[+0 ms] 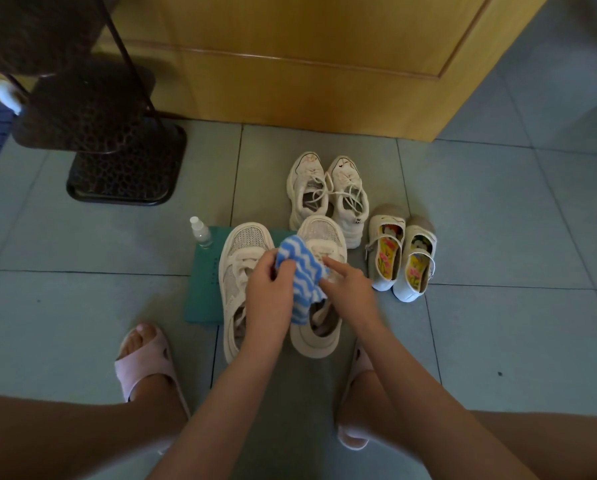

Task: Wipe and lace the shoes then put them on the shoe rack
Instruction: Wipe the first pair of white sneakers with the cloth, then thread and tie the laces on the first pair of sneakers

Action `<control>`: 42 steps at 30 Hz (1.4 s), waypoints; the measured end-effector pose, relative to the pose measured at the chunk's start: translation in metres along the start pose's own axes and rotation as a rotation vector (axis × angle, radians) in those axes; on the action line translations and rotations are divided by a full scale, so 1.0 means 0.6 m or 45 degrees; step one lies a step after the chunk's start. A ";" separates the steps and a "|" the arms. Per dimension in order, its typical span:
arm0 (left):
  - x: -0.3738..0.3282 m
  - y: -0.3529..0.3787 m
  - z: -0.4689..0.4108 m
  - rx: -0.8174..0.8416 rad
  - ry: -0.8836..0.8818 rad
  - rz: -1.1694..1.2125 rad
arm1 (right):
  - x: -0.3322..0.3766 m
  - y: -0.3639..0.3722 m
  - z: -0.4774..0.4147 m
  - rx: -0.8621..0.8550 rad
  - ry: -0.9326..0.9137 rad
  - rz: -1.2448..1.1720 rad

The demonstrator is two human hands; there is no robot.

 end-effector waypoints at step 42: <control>0.093 -0.186 -0.125 -0.058 0.128 -0.679 | 0.088 0.063 0.053 0.226 -0.753 0.256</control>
Point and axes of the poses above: each hand's wrist, its own z-axis away from the middle knuckle, its own y-axis out of the palm, x = y × z, the point moved 2 cm from there along -z, towards the middle knuckle, and after that the axes turned 1 degree about -x, right-handed, at the moved point
